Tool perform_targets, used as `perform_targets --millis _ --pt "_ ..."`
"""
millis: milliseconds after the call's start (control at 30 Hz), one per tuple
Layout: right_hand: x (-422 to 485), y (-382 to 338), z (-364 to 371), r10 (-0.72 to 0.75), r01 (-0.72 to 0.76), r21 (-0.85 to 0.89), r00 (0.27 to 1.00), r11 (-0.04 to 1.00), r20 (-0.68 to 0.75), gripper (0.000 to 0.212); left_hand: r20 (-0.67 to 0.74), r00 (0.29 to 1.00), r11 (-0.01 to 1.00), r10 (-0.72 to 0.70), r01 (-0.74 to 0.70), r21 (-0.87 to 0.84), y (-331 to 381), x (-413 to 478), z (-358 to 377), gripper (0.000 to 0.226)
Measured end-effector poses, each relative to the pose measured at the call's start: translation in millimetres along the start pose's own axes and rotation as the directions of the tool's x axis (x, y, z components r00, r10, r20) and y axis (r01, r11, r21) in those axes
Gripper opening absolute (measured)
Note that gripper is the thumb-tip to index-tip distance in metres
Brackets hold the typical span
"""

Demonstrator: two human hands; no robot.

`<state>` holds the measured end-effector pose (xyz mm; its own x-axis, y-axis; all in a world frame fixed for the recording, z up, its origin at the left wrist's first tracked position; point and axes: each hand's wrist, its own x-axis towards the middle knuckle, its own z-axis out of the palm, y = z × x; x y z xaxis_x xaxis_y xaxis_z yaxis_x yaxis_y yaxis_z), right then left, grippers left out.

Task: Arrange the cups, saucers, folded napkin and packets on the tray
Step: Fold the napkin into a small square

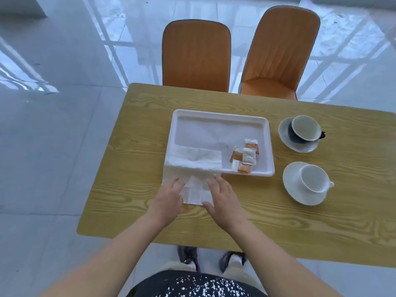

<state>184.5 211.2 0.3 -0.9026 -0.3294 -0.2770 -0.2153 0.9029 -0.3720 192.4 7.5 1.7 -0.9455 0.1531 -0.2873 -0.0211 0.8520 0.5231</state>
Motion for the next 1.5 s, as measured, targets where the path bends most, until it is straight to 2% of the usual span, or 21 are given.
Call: perform_targets --millis 67,167,300,400,867,1200,1500 --pt "-0.2 0.7 10.5 0.007 -0.002 -0.073 0.998 0.997 0.058 0.077 -0.013 1.000 0.998 0.022 -0.021 0.064 -8.2 -4.6 6.8 0.052" --pt "0.4 3.6 26.3 0.017 -0.003 -0.110 0.991 0.994 0.135 0.079 0.049 0.999 0.985 -0.005 -0.004 0.170 -19.1 -7.8 17.9 0.060" --pt "2.1 8.6 41.3 0.068 -0.046 -0.131 0.983 0.990 0.168 0.078 0.129 0.989 0.958 -0.068 0.028 0.287 -34.6 -10.3 30.7 0.065" --pt "1.7 7.8 47.2 0.088 -0.063 -0.156 0.983 0.986 0.161 0.080 0.136 0.987 0.944 -0.080 0.031 0.330 -41.6 -13.5 35.8 0.067" --pt "-58.7 13.8 68.3 0.011 0.036 -0.234 0.980 0.972 0.198 0.086 0.135 0.990 0.921 -0.034 -0.022 0.388 -45.4 -79.8 63.9 0.078" --pt "-79.3 9.3 75.7 0.013 0.032 -0.238 0.982 0.971 0.187 0.089 0.142 0.988 0.937 -0.064 0.010 0.349 -42.6 -97.9 69.8 0.082" --pt "-86.8 9.5 76.6 0.005 0.043 -0.213 0.975 0.976 0.221 0.094 0.091 0.996 0.932 -0.021 -0.013 0.362 -40.6 -109.7 74.1 0.084"
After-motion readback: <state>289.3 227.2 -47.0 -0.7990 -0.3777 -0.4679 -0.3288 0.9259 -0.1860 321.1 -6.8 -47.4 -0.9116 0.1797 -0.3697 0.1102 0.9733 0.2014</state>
